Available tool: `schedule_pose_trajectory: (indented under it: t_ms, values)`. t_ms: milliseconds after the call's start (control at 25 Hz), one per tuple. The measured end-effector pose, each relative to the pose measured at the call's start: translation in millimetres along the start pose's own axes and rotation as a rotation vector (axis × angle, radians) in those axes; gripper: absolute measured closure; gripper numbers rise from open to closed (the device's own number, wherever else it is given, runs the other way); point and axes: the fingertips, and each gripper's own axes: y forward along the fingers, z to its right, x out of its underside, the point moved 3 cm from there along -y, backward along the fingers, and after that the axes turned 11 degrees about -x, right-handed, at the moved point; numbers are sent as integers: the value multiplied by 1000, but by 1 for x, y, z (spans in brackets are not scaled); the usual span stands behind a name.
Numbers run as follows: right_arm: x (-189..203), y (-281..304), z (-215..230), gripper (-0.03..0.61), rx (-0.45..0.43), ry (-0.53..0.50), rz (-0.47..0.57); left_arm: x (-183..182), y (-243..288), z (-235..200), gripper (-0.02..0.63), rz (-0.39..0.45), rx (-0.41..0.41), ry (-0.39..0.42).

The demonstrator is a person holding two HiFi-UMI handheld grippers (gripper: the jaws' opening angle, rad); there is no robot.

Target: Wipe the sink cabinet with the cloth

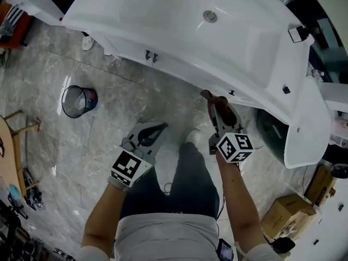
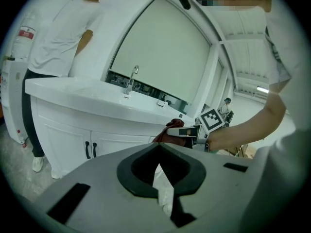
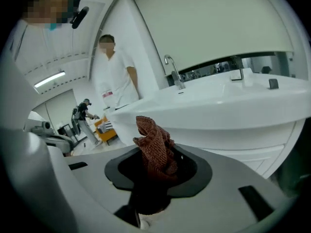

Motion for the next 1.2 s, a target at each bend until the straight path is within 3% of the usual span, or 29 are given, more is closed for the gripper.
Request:
schedule_pose_trajectory:
  t_ms: [440, 760, 1040, 1200]
  values:
    - [-122, -59, -79, 443, -101, -102, 104, -106, -19, 30, 603, 67, 19, 8]
    - [-208, -109, -127, 443, -178, -205, 194, -191, -37, 65, 603, 142, 49, 68]
    - [-259, -143, -153, 443, -258, -299, 291, -246, -54, 88, 603, 244, 61, 125]
    - [-273, -156, -162, 443, -276, -298, 343, -268, -63, 96, 603, 292, 57, 146]
